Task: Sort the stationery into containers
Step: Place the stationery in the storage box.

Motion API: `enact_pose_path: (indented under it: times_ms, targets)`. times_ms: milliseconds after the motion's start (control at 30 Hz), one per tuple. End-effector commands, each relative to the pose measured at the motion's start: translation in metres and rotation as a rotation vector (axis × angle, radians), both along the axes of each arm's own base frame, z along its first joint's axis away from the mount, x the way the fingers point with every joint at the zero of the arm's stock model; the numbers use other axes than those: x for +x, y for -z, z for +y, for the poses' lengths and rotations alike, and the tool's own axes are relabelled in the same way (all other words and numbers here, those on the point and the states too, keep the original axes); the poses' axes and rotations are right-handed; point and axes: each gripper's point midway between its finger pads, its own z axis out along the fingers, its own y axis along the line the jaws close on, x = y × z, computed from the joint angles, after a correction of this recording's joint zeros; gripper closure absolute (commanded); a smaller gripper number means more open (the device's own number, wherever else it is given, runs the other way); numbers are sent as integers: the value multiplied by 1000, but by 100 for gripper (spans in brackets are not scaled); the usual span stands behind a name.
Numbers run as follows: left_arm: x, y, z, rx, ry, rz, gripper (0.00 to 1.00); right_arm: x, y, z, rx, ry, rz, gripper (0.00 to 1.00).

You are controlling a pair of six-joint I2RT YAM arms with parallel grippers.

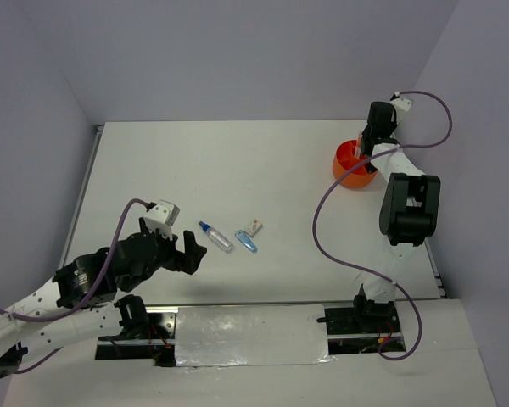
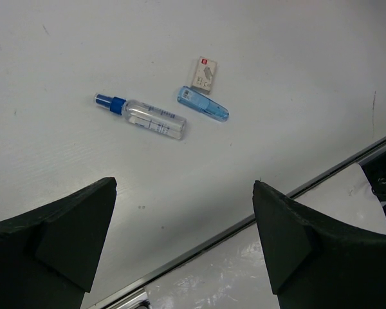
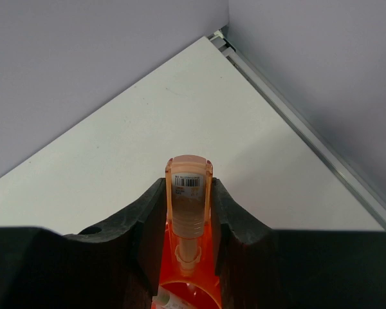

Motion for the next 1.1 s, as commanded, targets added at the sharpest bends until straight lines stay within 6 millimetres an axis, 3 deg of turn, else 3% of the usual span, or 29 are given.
enact_pose_path:
  times_ms: [0, 400, 500, 533, 667, 933, 1067]
  targets:
    - [1, -8, -4, -26, 20, -32, 1, 0, -5, -1, 1, -12, -10, 91]
    - [1, -10, -4, -34, 23, -40, 1, -10, 7, 2, 8, -23, 10, 81]
    - [0, -10, -4, -35, 24, -40, 1, -11, 5, 3, 12, -28, 2, 71]
    - [0, -10, -4, -33, 25, -40, 1, -10, 0, 3, 14, -30, -10, 59]
    - [0, -10, -5, -33, 29, -37, 1, -11, -13, 8, 32, -46, -43, 43]
    - [0, -10, -5, -31, 28, -39, 1, -17, -44, 9, 40, -39, -86, 36]
    - [1, -8, -5, -22, 24, -35, 1, -32, -80, 8, 78, 5, -167, 26]
